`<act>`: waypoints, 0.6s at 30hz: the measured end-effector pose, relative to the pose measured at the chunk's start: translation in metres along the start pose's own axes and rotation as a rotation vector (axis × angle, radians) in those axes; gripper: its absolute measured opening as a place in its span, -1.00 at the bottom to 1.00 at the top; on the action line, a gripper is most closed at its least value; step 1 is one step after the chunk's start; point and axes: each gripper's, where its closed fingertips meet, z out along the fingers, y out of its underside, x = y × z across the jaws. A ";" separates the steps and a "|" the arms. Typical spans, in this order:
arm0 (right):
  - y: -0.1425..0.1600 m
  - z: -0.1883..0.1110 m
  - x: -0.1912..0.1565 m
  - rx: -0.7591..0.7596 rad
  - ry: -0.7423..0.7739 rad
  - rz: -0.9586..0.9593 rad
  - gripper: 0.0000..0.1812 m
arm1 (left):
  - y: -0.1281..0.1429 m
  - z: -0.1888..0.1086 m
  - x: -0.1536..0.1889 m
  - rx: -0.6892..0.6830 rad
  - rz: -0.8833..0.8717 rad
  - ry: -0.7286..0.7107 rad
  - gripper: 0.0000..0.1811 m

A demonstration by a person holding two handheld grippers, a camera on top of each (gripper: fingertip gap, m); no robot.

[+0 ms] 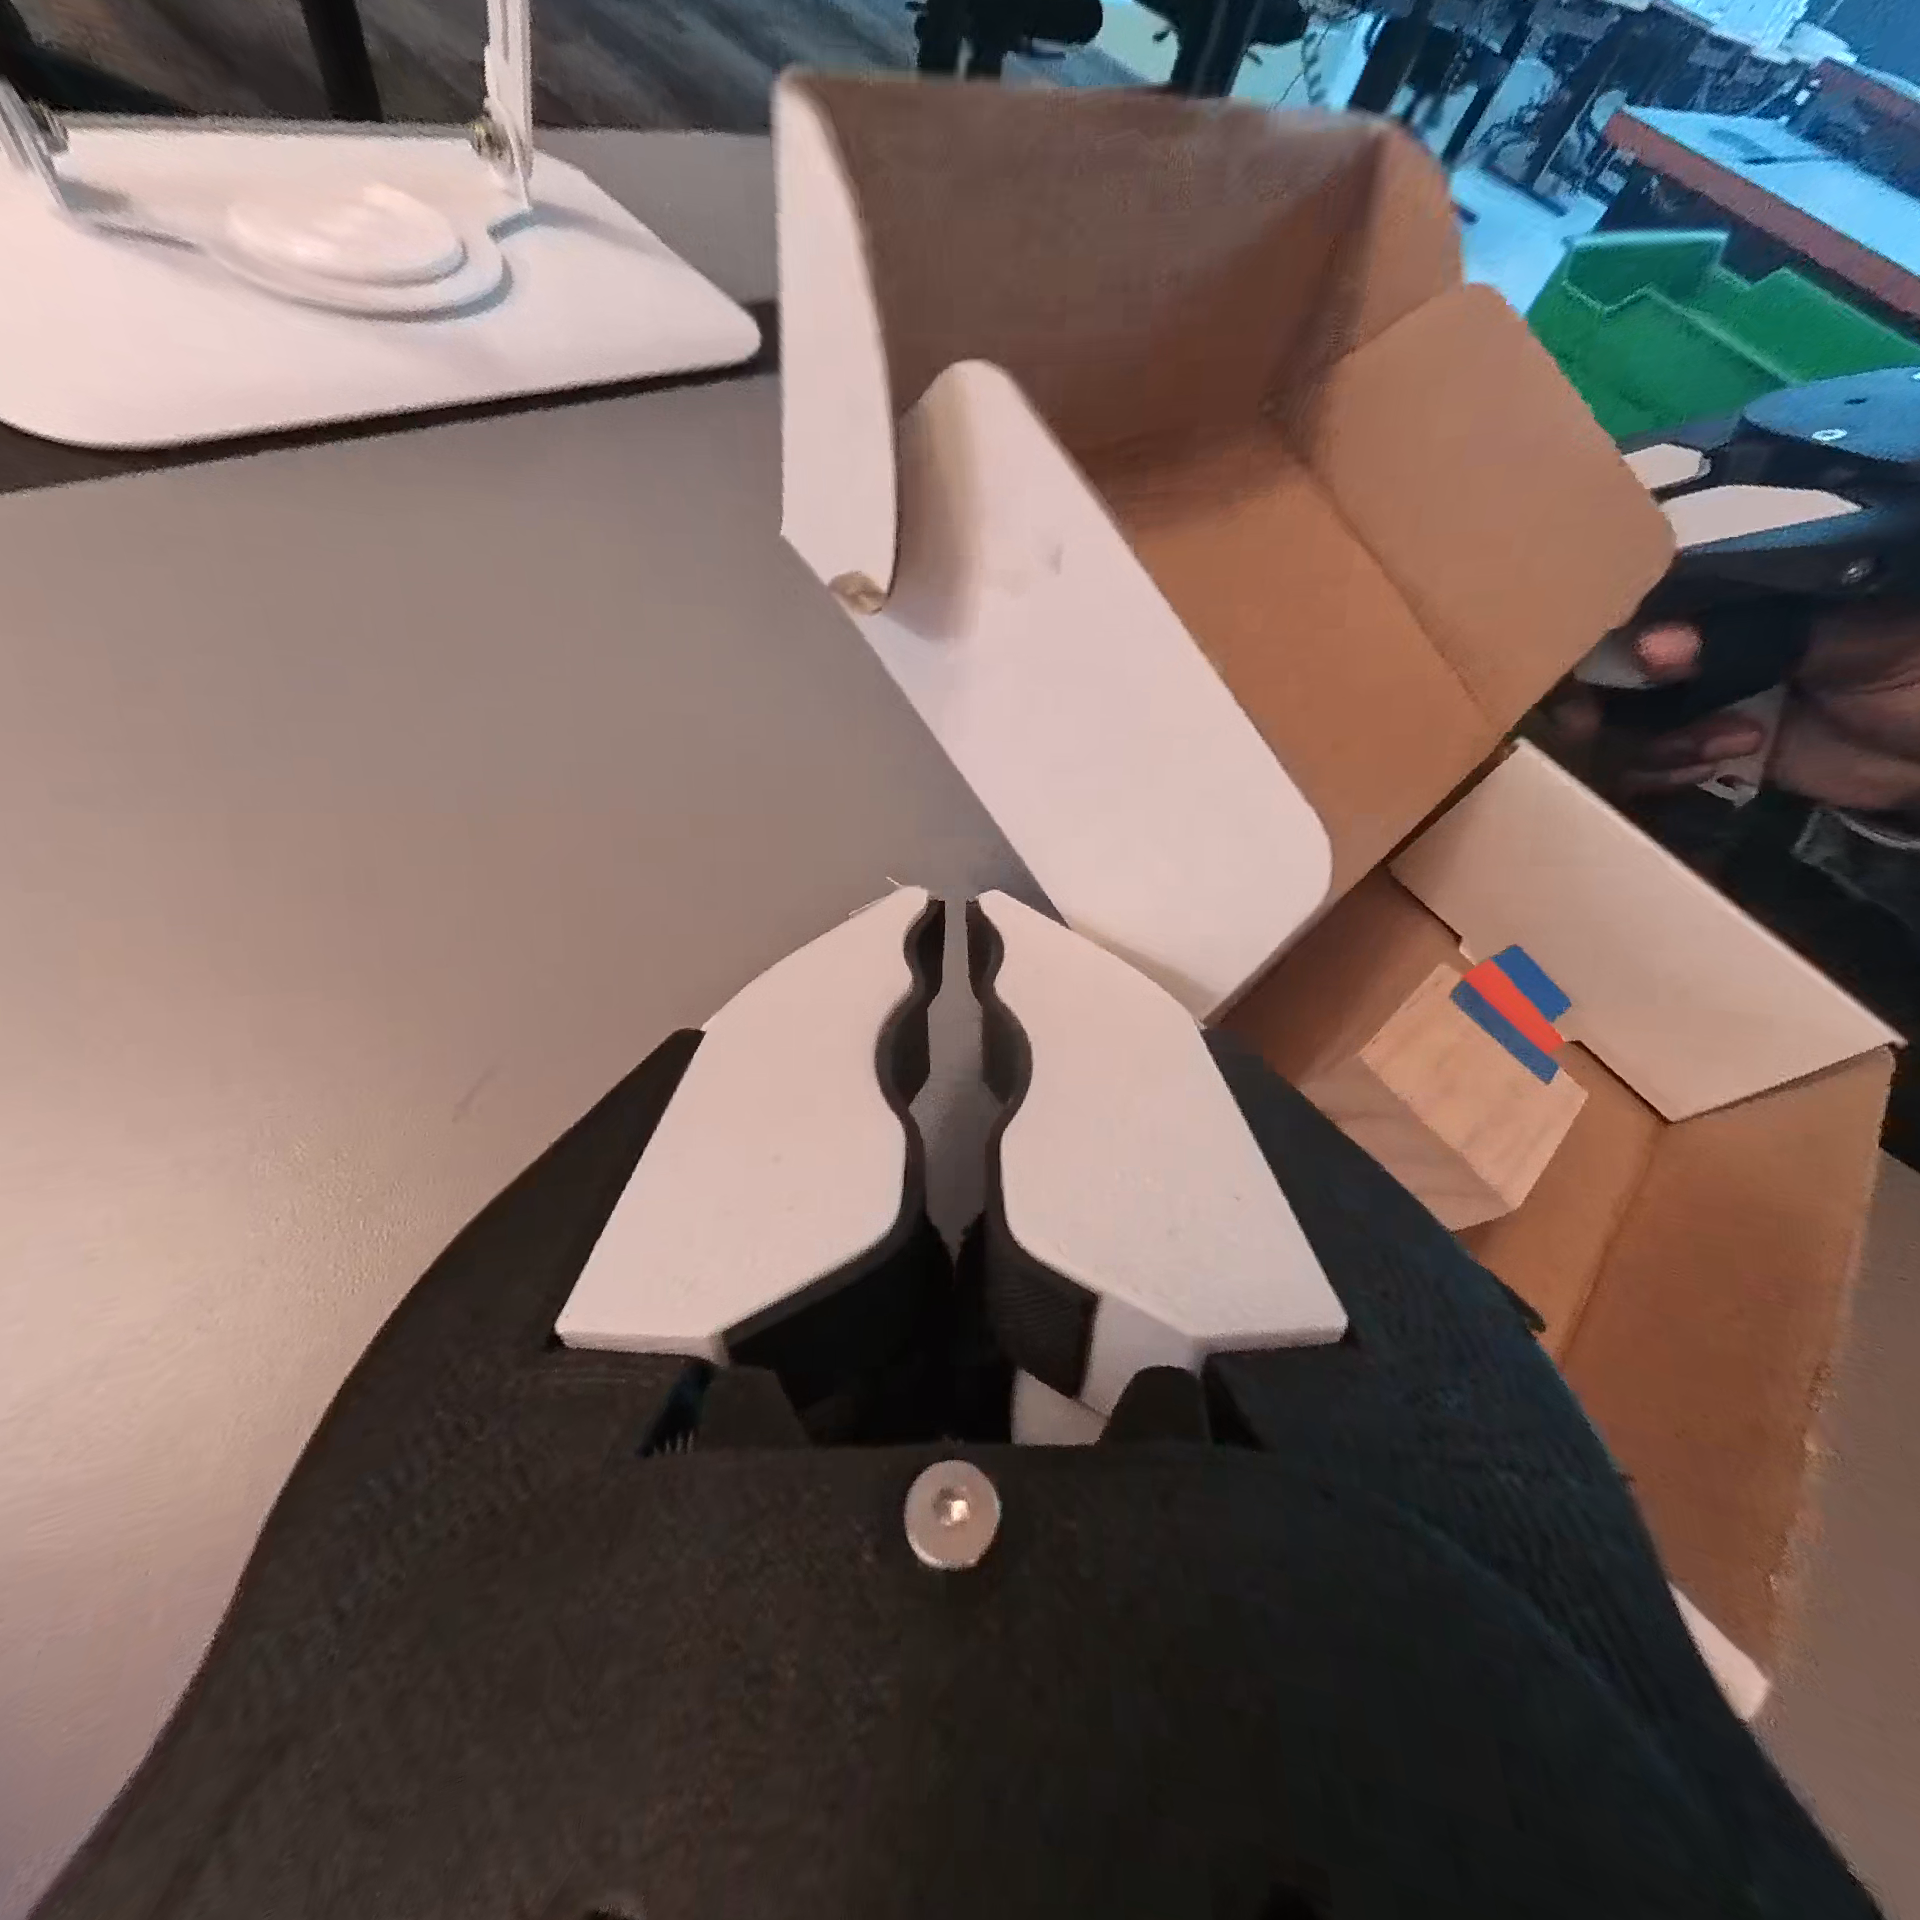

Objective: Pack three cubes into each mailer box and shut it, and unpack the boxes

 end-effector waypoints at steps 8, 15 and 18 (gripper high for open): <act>-0.011 -0.021 -0.015 0.031 -0.020 -0.111 -0.95 | -0.016 -0.018 0.017 0.078 0.117 0.025 -0.94; -0.007 -0.036 -0.029 -0.030 -0.041 -0.189 -0.87 | -0.017 -0.038 0.033 0.078 0.197 0.052 -0.90; 0.002 -0.044 -0.035 -0.089 -0.040 -0.198 -0.81 | -0.012 -0.048 0.040 0.051 0.193 0.070 -0.85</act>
